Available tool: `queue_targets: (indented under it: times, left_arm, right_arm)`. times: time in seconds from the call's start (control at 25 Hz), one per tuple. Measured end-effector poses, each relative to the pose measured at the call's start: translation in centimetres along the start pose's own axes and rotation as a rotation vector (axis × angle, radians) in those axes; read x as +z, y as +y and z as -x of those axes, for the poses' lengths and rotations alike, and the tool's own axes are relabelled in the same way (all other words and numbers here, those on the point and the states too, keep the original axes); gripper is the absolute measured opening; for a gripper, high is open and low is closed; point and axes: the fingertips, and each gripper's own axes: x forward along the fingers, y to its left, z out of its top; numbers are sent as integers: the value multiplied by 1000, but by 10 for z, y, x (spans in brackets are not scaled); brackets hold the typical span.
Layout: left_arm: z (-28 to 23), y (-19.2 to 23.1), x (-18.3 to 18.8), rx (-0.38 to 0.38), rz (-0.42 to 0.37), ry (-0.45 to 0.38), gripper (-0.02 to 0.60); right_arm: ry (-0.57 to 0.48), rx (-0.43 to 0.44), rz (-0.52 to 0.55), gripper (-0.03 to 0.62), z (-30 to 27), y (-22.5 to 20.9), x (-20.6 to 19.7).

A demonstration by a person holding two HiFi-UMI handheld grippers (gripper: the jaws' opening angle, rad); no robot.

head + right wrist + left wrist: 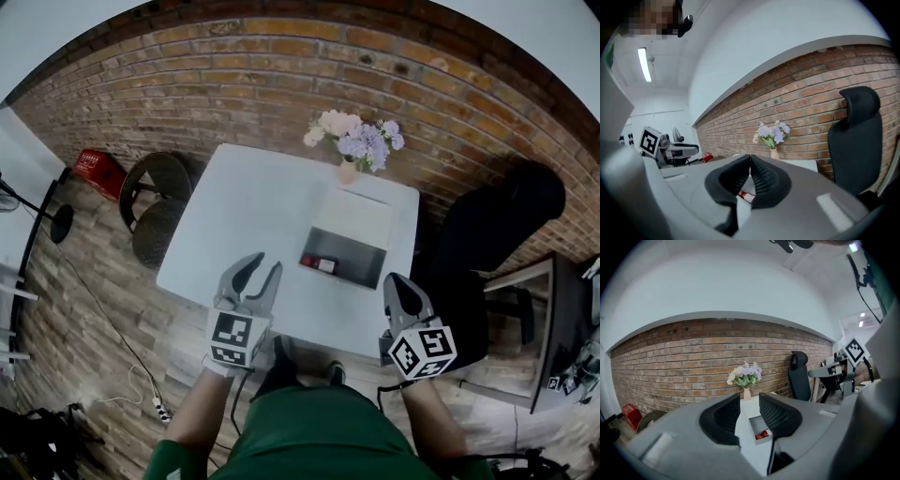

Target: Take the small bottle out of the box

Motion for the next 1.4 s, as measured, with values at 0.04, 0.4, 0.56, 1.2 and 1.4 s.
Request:
queue_targets:
  times: [0.04, 0.4, 0.56, 1.2, 1.4]
  left_arm:
    - [-7, 4, -2, -28, -33, 6, 135]
    - [-68, -1, -36, -374, -301, 117, 135]
    - [-94, -6, -62, -491, -396, 201, 137]
    - [-154, -58, -157, -858, -887, 603, 186]
    - [-162, -69, -183, -977, -1016, 757, 199]
  right_arm:
    - [-1, -12, 0, 3, -5, 2, 1]
    - [-19, -207, -49, 3, -10, -2, 1]
    - [-10, -294, -89, 3, -5, -8, -9]
    - [-27, -358, -215, 3, 9, -67, -35]
    - [6, -371, -260, 3, 20, -82, -55]
